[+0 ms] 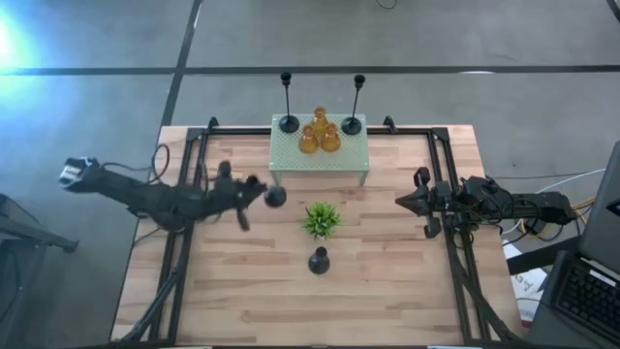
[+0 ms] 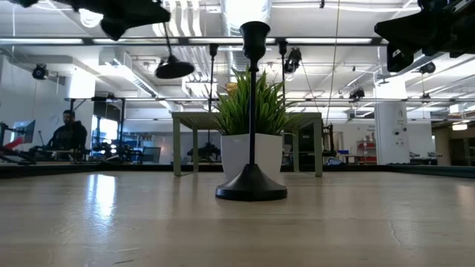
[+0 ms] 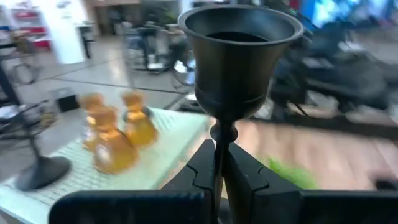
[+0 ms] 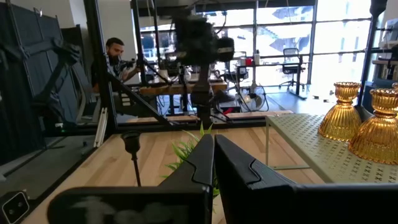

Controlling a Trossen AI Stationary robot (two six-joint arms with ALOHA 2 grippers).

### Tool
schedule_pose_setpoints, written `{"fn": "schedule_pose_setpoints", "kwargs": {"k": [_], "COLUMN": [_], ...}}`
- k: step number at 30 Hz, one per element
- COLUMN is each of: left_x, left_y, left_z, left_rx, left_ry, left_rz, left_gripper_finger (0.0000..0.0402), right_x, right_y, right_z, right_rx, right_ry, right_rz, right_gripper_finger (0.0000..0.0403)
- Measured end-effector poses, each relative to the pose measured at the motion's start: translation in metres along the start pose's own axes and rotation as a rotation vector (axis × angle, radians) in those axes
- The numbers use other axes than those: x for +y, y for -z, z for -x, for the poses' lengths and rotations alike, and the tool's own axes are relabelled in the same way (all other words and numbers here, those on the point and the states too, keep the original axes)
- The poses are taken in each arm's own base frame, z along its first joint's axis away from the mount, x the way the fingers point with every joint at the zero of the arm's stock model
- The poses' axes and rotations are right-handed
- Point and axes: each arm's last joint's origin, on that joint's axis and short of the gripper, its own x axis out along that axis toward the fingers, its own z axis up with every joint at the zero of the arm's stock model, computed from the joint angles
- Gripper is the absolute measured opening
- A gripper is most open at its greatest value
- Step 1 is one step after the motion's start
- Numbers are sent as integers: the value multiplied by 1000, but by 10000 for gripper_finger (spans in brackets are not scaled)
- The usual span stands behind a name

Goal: Pick & Place candle stick holders
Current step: Put the black candle holder on the shelf

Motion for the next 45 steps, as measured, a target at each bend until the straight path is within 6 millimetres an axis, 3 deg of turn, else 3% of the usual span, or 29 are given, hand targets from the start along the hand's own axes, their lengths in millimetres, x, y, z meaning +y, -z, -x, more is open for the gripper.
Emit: {"fn": "schedule_pose_setpoints", "kwargs": {"k": [9,18,25,34,45], "left_x": [20,32,52,84,92], "left_y": [-34,-52,-51,-35,-26], "left_z": [-40,-76,-94,-114,-120], "left_rx": [11,116,153,230,262], "left_ry": [-123,-239,-342,-327,-365], "left_rz": [16,-27,-3,91,90], "left_gripper_finger": [17,17,17,17,17], "right_x": [0,0,0,0,0], "right_y": [0,0,0,0,0], "right_z": [0,0,0,0,0], "right_rx": [0,0,0,0,0], "right_ry": [0,0,0,0,0], "right_rz": [-1,0,-1,0,1], "right_gripper_finger": [8,8,8,8,8]}}
